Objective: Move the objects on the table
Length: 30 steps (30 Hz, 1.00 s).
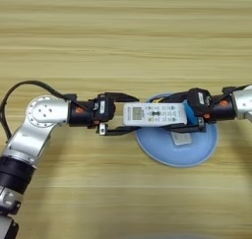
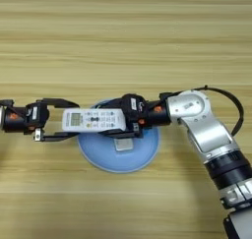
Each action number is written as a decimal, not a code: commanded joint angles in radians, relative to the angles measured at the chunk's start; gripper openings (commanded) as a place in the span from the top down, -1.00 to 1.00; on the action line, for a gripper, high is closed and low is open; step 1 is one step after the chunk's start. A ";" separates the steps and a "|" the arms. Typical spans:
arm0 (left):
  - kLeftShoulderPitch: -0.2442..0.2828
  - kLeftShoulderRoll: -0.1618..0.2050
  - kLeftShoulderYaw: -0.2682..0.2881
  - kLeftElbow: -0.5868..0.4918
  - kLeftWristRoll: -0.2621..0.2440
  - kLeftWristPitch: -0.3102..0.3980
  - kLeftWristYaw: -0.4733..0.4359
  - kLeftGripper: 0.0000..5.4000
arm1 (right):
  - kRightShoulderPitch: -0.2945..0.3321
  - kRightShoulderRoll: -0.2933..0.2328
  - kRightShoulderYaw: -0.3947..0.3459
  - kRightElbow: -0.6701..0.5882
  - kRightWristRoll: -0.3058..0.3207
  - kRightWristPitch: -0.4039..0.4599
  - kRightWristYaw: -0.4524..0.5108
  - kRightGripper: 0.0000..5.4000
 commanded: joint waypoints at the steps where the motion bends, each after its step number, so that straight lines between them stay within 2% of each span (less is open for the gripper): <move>1: -0.028 0.004 0.015 0.012 -0.004 -0.006 0.019 -0.41 | 0.008 -0.004 0.002 -0.015 0.012 0.002 0.017 -0.08; 11: -0.021 -0.002 0.016 -0.008 -0.031 -0.017 0.010 -0.75 | 0.000 0.003 -0.010 0.000 0.014 -0.010 0.002 -0.08; 17: -0.013 -0.004 0.021 -0.025 -0.076 -0.006 -0.001 -0.97 | 0.003 0.008 -0.033 0.013 0.021 -0.020 -0.020 -0.08; 22: -0.008 -0.009 0.027 -0.033 -0.104 -0.003 0.002 -1.00 | 0.010 0.018 -0.063 0.021 0.033 -0.027 -0.042 -0.08; 24: -0.005 -0.017 0.037 -0.050 -0.133 0.010 0.003 -1.00 | 0.017 0.022 -0.076 0.022 0.041 -0.030 -0.052 -0.08; 30: 0.008 -0.046 0.089 -0.131 -0.273 0.090 0.017 -1.00 | 0.041 0.029 -0.111 0.040 0.050 -0.045 -0.087 -0.08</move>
